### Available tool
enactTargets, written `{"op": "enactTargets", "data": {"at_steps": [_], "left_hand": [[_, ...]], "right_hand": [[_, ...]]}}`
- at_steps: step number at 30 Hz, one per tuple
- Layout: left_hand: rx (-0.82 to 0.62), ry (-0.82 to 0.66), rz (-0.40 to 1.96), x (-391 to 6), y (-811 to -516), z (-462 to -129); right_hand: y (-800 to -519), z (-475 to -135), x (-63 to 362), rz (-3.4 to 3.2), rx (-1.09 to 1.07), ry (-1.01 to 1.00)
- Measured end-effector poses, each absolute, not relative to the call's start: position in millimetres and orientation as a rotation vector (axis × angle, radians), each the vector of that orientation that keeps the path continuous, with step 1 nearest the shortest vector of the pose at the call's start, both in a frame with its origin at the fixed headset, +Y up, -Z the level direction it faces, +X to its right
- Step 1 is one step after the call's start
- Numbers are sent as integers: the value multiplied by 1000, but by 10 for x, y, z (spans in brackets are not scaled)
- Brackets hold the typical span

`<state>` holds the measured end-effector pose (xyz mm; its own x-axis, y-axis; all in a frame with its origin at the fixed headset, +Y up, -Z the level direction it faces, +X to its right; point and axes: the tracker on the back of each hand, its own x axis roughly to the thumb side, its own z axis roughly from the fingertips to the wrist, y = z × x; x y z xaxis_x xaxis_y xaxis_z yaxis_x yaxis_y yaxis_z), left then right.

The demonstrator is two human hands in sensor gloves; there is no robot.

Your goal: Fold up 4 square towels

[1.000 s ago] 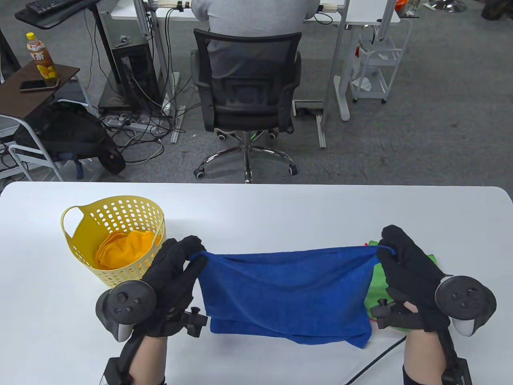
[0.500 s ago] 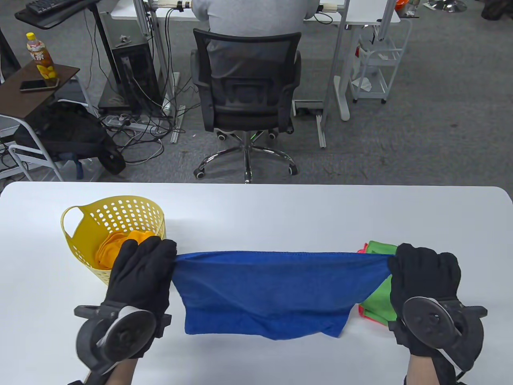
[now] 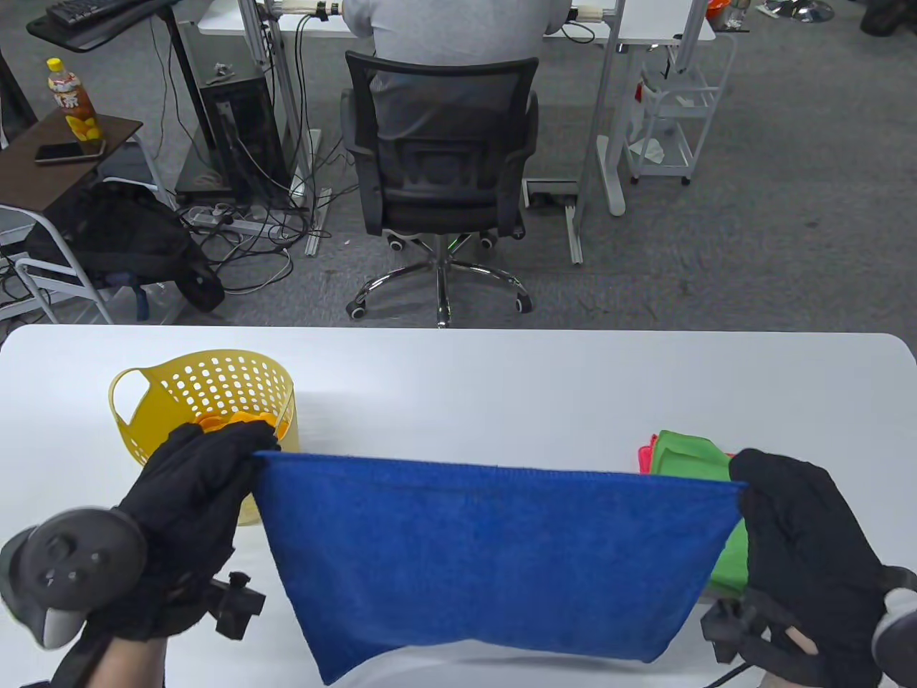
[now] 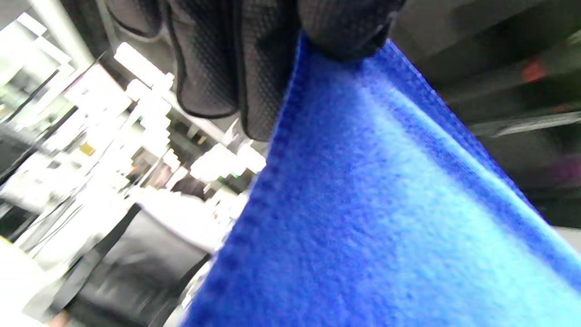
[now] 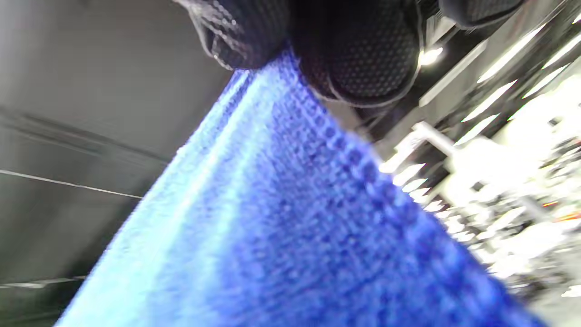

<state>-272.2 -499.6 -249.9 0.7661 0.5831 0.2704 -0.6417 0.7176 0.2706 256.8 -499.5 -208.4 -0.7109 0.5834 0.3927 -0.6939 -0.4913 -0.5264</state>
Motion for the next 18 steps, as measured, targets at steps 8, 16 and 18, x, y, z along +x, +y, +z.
{"op": "enactTargets", "data": {"at_steps": [8,16,18], "left_hand": [[173,14,838,-2630,-5286,-3540],[504,-213,752,-2742,-4716,-3191],[446,-256,710,-2805,-4908,-3026]], "right_hand": [[-5155,-3054,2393,2514,-189,-900],[-4923,-2623,2471,2283,-45,-1154],[-5148,-2566,2504,2322,37,-1065]]}}
